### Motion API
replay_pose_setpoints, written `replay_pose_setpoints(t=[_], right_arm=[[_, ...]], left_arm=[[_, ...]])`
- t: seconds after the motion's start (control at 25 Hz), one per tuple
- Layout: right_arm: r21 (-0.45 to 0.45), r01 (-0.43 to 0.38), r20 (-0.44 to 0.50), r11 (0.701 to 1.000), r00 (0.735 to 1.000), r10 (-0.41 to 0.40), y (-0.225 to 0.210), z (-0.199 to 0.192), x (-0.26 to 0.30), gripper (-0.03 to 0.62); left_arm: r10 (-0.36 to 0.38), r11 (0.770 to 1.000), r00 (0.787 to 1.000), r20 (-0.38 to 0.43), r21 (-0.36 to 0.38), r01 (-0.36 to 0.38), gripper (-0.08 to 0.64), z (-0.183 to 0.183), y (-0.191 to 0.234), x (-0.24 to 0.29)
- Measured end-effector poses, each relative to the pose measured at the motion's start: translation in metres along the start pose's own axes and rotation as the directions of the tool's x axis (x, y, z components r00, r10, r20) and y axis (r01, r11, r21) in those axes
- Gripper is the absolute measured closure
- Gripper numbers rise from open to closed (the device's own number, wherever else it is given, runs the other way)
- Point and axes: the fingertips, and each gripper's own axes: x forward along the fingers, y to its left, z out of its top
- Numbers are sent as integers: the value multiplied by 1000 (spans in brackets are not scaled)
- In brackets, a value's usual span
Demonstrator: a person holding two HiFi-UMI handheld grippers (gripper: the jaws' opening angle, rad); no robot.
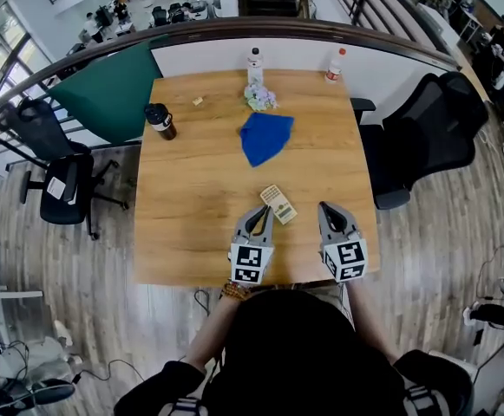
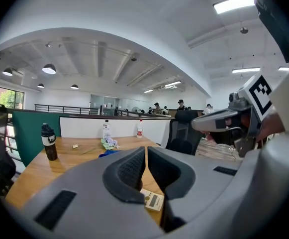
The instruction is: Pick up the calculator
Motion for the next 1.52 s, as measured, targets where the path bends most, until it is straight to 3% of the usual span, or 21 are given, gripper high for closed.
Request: replay_pose_setpoints(t=[0.32,0.48,0.6,0.72,0.92,1.36,1.52], right_arm=[[-2,-46,-22,999,999,46,3,-11,7,586],[-17,-94,-63,995,994,92,-2,-26,13,586],[-46,-80,-66,996,995,77,-8,-32,19,586],[-61,-59,-72,996,996,54,-8,-35,25,586],[-104,-120,-91,987,990,110,-3,-40,40,586],[-117,-135,-161,984,980,116,-5,-62,45,586],[-125,-129,-182,984,978,105,-9,-67,44,586]], left_arm=[[-48,998,998,-40,45,50,525,-17,-14,24],[-52,998,995,-83,32,55,525,-35,-24,34],[-82,995,989,-122,40,87,523,-52,-33,36],[-87,995,980,-181,39,96,523,-74,-30,35],[-80,995,971,-223,43,92,523,-94,-18,50],[-125,989,930,-345,26,142,520,-159,-18,67],[-154,985,908,-390,12,172,478,-179,-25,74]])
